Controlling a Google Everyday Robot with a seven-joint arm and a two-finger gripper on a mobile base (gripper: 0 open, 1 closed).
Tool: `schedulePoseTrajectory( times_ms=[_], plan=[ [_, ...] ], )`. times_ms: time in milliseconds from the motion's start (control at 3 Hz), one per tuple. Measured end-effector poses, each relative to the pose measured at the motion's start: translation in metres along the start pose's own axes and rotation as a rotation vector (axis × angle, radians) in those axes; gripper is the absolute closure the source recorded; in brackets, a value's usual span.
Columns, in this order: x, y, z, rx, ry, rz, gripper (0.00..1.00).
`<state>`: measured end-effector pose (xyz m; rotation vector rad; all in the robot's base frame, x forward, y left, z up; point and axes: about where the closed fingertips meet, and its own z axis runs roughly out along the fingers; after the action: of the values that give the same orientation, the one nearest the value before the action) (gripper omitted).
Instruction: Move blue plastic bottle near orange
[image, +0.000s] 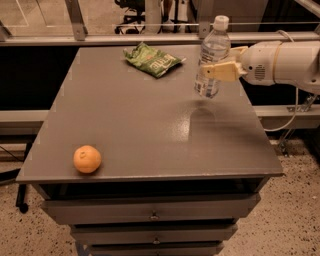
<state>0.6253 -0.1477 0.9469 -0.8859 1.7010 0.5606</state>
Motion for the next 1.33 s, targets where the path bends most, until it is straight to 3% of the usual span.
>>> schedulePoseTrajectory(
  times_ms=[333,667,1333],
  plan=[
    [0.000,0.002,0.002,-0.005,0.000,0.001,1.00],
    [0.000,0.002,0.003,-0.005,0.000,0.001,1.00],
    [-0.043,0.093,0.043,-0.178,-0.151,-0.036,1.00]
  ],
)
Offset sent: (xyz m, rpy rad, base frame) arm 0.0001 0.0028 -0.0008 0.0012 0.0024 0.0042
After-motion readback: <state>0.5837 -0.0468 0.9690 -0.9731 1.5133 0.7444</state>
